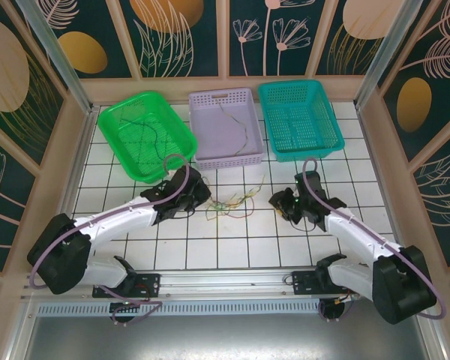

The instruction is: Untangle the cables

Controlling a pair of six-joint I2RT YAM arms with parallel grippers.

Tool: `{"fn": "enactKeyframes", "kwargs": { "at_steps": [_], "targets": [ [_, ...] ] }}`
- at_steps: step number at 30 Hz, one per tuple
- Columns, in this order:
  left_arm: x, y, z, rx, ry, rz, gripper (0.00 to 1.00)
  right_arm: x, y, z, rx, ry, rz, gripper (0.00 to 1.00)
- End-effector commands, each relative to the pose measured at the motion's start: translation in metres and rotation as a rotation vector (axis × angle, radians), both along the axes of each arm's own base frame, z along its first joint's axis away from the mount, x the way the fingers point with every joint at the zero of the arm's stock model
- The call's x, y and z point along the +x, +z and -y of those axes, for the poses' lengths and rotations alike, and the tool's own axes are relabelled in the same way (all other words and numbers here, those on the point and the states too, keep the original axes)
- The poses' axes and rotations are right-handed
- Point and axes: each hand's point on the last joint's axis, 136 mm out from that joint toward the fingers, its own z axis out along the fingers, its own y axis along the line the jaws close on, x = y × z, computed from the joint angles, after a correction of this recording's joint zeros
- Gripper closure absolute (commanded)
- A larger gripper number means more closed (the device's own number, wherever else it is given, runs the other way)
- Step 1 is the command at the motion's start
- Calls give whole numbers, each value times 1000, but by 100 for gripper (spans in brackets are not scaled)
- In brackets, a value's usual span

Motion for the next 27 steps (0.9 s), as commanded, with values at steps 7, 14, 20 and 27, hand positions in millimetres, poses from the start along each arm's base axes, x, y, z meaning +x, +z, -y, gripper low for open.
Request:
{"fn": "enactKeyframes", "kwargs": {
  "at_steps": [7, 14, 20, 27],
  "targets": [
    [1, 27, 28, -181, 12, -72, 100, 1, 48, -23, 315, -78, 88, 56],
    [6, 26, 31, -178, 20, -80, 100, -22, 68, -18, 426, -112, 144, 56],
    [5, 26, 34, -183, 9, -87, 100, -20, 69, -28, 497, -122, 166, 57],
    [5, 22, 36, -191, 6, -96, 100, -8, 80, -49, 496, -74, 183, 63]
  ]
}}
